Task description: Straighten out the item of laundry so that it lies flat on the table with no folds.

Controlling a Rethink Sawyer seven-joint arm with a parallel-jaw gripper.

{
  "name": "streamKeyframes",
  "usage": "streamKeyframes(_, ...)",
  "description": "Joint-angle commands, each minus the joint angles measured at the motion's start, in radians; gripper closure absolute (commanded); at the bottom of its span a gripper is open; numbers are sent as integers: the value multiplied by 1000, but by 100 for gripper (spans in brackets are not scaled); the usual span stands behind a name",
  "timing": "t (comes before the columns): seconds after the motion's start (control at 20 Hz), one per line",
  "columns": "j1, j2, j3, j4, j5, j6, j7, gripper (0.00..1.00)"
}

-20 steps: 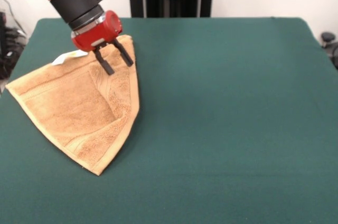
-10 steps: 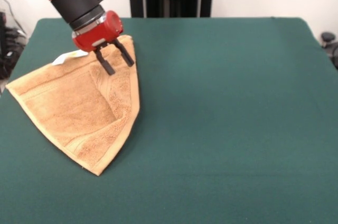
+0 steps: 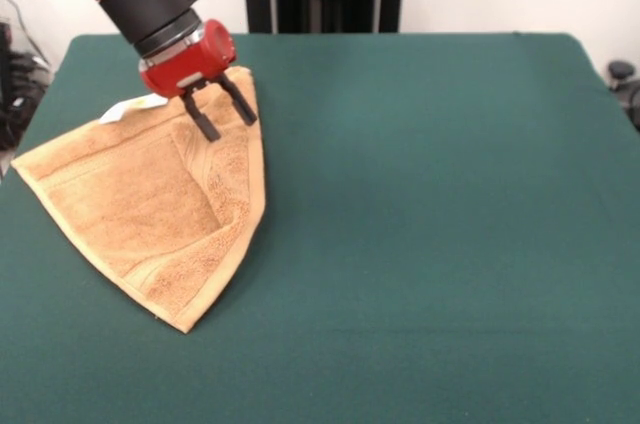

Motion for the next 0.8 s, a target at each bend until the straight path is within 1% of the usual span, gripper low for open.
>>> streamKeyframes(0.05,23,35,200,123,121,52,146,0)
streamKeyframes(0.15,27,30,192,132,147,92,113,0)
streamKeyframes(0.35,25,30,185,130,148,91,62,0)
streamKeyframes(0.45,22,28,191,131,164,97,37,0)
streamKeyframes(0.55,14,17,204,147,203,106,-6,0)
streamKeyframes(0.6,4,5,215,166,253,121,-58,0)
streamKeyframes(0.8,-14,-10,240,211,364,131,-105,0)
